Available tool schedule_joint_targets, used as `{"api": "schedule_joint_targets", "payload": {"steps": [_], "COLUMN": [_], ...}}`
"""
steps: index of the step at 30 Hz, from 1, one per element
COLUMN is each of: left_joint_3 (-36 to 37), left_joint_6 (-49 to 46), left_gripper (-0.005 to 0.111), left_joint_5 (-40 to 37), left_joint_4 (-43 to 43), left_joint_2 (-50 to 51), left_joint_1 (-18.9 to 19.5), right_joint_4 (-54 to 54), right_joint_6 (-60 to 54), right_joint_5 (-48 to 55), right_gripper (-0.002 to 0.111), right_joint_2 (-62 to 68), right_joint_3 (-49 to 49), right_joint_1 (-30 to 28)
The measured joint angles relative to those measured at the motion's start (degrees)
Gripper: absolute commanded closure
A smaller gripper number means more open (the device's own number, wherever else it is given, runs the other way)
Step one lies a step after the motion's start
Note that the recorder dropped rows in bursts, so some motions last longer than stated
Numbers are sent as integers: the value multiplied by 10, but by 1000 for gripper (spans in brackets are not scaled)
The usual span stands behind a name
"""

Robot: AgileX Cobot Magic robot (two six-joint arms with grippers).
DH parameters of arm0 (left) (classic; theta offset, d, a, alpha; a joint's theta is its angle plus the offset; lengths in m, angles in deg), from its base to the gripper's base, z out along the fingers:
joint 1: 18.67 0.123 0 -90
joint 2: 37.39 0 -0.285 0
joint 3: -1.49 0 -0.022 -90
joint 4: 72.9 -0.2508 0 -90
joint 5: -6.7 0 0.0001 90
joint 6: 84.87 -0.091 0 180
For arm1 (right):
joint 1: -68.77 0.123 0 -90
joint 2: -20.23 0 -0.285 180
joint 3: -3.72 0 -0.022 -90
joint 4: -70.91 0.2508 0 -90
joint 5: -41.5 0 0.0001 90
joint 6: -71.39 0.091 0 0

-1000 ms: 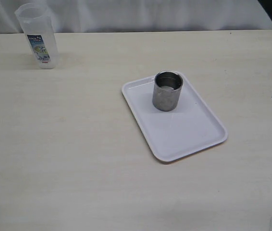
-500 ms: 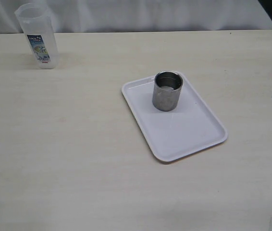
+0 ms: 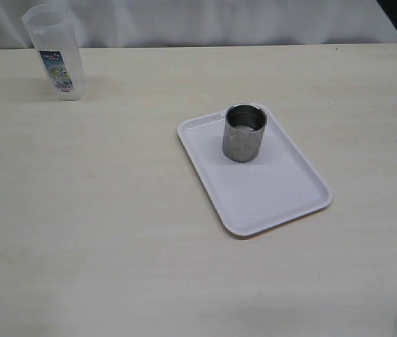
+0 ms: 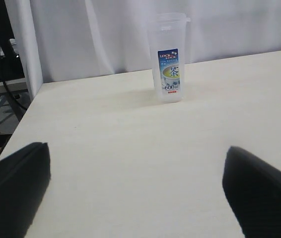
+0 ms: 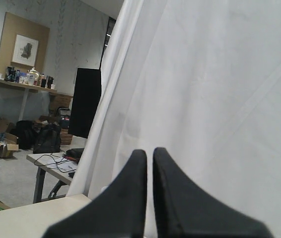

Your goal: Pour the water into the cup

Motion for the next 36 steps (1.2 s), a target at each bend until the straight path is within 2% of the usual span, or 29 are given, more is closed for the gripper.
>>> {"api": "schedule_joint_targets", "payload": {"steps": [22,24,31,36], "left_joint_3": [0,0,0,0], "left_joint_6": [-2,-2,-2,-2], "left_gripper": [22,30,76,103], "left_joint_5": [0,0,-4,-4], "left_joint_4": [1,1,1,1], "left_joint_2": [0,0,0,0], "left_joint_1": [0,0,0,0], "right_joint_4": [0,0,0,0], "right_joint_6": [0,0,0,0], "right_joint_5": [0,0,0,0], "right_gripper": [104,104,104,104], "right_joint_2": [0,0,0,0], "right_joint_3": [0,0,0,0], "right_joint_1": [0,0,0,0]}}
